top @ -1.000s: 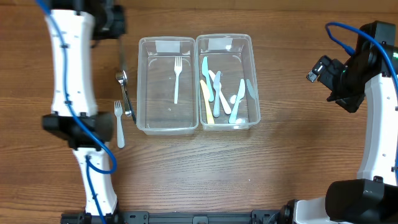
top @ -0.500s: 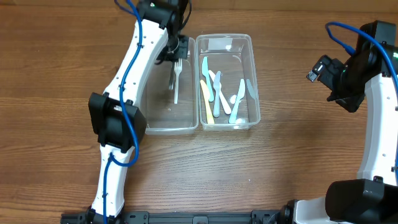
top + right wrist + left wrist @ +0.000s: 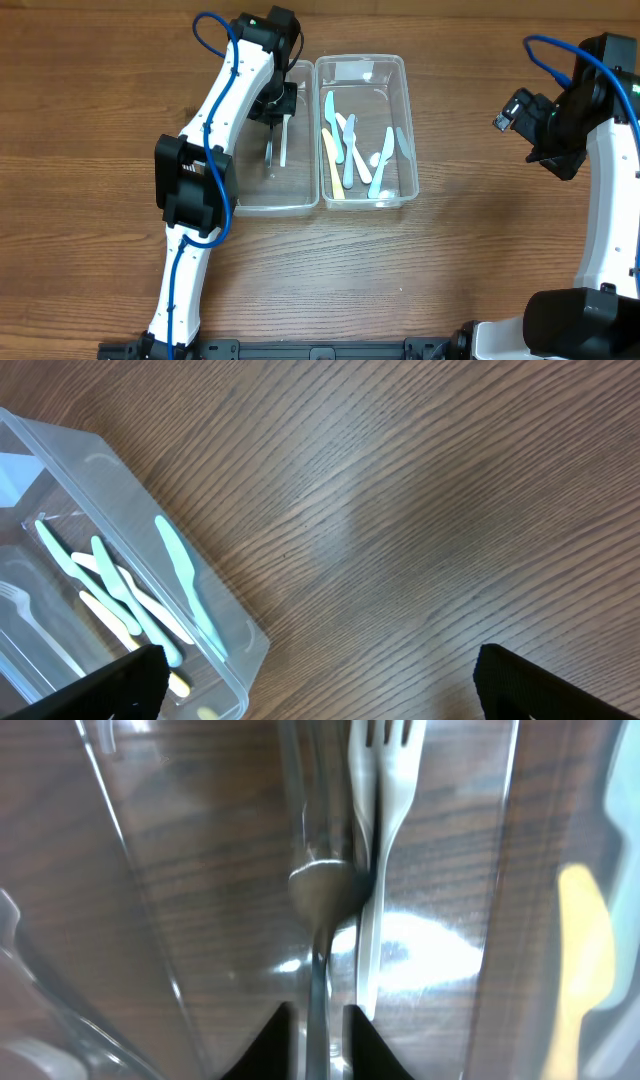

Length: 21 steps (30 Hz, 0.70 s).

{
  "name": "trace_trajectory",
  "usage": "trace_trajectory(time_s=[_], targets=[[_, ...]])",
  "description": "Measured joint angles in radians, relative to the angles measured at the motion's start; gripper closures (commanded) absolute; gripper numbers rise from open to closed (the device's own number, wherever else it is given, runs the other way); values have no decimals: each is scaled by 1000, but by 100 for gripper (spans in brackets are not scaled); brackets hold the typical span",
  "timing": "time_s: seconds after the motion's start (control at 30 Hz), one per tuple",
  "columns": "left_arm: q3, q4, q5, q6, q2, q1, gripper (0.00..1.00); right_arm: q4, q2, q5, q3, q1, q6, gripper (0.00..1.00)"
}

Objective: Pack container

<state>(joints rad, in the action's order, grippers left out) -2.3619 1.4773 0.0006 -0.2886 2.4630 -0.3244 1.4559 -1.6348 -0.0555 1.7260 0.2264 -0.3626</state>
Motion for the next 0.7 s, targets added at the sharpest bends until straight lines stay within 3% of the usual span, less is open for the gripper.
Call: trace_trajectory(time_s=[0.13,0.2,0.47,0.7], targets=[[-85,78,-3,0,-6,18,26,-1,0,0,0,0,0,0],[-146,122,-12,3,-18,35,25,-3,0,0,0,0,0,0],[-263,208,-66,-10,-180,172,29,-1,0,0,0,0,0,0],[-237,198,-76,-49,-159,305,42,10,0,0,0,0,0,0]])
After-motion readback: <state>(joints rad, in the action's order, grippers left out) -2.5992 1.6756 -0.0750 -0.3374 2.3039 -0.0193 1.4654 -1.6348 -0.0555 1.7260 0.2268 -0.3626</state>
